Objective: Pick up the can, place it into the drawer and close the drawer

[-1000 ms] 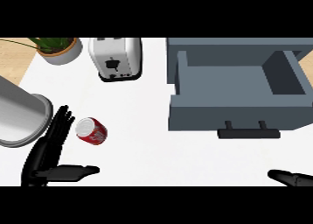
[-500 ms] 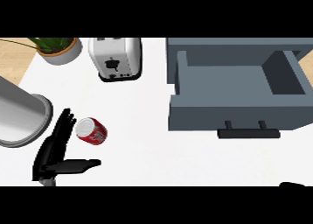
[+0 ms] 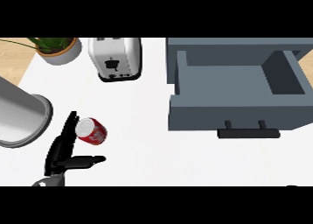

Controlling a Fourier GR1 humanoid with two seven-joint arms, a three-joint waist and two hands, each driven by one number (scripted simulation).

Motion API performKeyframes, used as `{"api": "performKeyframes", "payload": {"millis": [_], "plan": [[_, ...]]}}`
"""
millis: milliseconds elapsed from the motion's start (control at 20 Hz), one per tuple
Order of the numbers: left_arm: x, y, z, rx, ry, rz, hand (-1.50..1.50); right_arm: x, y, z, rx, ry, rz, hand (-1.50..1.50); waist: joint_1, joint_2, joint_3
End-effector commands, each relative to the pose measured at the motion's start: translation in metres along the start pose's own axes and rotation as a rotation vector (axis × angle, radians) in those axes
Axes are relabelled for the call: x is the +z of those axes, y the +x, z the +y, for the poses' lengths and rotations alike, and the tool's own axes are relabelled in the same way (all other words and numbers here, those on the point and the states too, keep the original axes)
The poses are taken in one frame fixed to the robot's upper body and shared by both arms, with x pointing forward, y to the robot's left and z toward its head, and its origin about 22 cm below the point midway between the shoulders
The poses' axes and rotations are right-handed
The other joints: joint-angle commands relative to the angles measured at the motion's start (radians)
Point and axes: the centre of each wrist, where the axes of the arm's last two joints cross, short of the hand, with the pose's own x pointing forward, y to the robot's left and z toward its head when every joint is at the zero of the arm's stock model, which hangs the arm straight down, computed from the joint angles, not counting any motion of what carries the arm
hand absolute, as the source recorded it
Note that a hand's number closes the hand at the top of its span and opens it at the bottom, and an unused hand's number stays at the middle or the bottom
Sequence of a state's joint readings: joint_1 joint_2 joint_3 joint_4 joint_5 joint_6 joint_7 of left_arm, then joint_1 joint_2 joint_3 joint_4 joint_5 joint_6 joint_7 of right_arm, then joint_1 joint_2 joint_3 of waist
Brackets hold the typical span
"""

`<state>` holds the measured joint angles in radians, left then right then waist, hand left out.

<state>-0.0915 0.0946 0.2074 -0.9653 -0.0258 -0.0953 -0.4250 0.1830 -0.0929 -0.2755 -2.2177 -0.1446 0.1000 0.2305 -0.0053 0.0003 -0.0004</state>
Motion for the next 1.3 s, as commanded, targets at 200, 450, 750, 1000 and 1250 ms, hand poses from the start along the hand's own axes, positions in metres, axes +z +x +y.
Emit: {"api": "performKeyframes", "payload": {"millis": [200,450,750,1000,1250], "plan": [[-0.028,-0.015,0.022,0.02,0.029,0.018,-1.5,-0.013,0.012,0.001,-0.007,0.02,-0.002,-1.5,-0.002,0.001,0.0],[-0.032,-0.023,0.002,0.026,-0.012,0.017,-1.5,-0.01,0.007,-0.004,0.001,0.001,-0.004,-1.5,-0.002,0.0,0.0],[-0.039,-0.029,-0.005,0.019,-0.074,-0.01,-1.5,0.001,0.008,0.014,0.015,0.019,-0.01,-1.5,-0.008,0.003,-0.001],[-0.056,-0.011,0.008,0.049,-0.162,0.007,-1.5,0.004,0.004,-0.017,-0.008,-0.011,-0.012,-1.5,-0.008,0.001,0.0],[-0.072,-0.002,-0.007,0.11,-0.211,-0.027,1.5,-0.003,0.009,-0.004,0.003,-0.002,-0.018,-1.5,-0.01,0.003,-0.001]]}}
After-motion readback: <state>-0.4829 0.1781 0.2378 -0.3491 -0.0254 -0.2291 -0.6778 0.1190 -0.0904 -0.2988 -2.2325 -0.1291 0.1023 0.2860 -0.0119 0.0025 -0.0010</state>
